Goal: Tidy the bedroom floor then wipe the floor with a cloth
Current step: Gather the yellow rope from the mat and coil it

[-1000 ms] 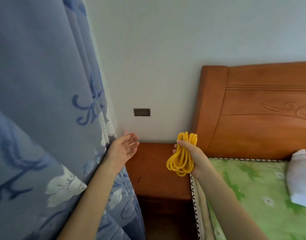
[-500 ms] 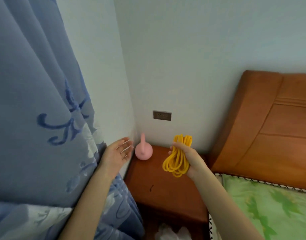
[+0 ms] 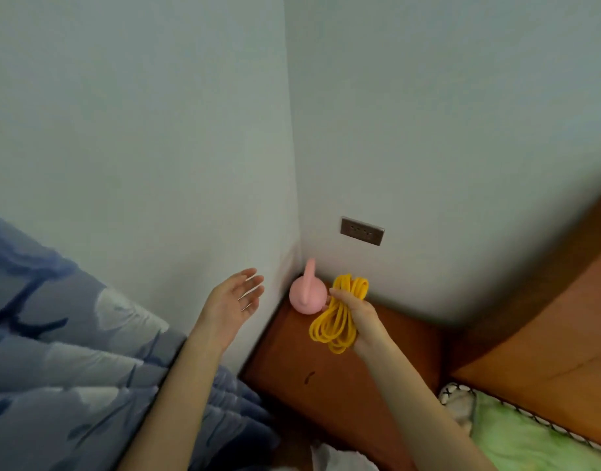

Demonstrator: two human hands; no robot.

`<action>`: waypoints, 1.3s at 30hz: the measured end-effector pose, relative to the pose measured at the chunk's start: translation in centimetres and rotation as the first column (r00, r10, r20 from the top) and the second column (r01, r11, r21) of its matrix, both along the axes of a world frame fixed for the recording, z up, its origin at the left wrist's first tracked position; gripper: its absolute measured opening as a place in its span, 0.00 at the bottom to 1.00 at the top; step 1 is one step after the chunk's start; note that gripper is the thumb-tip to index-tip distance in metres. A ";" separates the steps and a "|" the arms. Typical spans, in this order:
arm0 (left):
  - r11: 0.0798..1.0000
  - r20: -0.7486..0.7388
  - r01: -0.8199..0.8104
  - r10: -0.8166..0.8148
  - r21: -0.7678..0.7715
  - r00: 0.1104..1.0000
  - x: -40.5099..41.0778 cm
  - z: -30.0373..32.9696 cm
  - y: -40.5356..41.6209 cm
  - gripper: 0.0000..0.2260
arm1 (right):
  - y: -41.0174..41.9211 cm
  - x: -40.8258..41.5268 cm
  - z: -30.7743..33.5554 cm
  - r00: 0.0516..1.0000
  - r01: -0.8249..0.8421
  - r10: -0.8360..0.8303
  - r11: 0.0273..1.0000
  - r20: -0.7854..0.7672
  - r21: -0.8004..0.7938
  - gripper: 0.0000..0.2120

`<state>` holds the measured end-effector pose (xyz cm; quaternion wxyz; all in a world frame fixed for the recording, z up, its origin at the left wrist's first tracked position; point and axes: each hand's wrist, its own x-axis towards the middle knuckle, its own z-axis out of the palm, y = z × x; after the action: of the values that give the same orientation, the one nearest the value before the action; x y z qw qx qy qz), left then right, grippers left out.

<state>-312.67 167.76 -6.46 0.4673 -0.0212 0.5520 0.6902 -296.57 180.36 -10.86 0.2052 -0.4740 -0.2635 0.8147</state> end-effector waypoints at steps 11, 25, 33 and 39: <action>0.986 0.030 -0.078 0.084 -0.147 0.996 -0.7 -6.3 0.9 0.09 | 0.1 -3.2 -9.0 0.969 -0.076 0.102 0.990 0.224 -0.120 0.03; 0.908 -0.038 -0.102 0.095 -0.407 0.995 -5.1 -13.3 0.6 0.10 | -0.6 -9.5 -21.7 0.781 -0.177 0.217 0.976 0.585 -0.126 0.10; 0.918 0.000 -0.029 0.032 -0.396 0.999 -6.1 -16.9 2.9 0.10 | -0.2 -11.2 -28.5 0.479 -0.536 0.437 0.832 0.762 -0.140 0.21; 0.919 0.010 0.009 -0.005 -0.394 1.000 -7.0 -19.3 3.3 0.12 | 0.9 -13.0 -31.4 0.117 -0.927 0.410 0.371 0.904 -0.048 0.24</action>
<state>-319.66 171.04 -25.72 0.4582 -0.1158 0.6778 0.5633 -309.58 181.28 -42.31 -0.2377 -0.5130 -0.7362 0.3719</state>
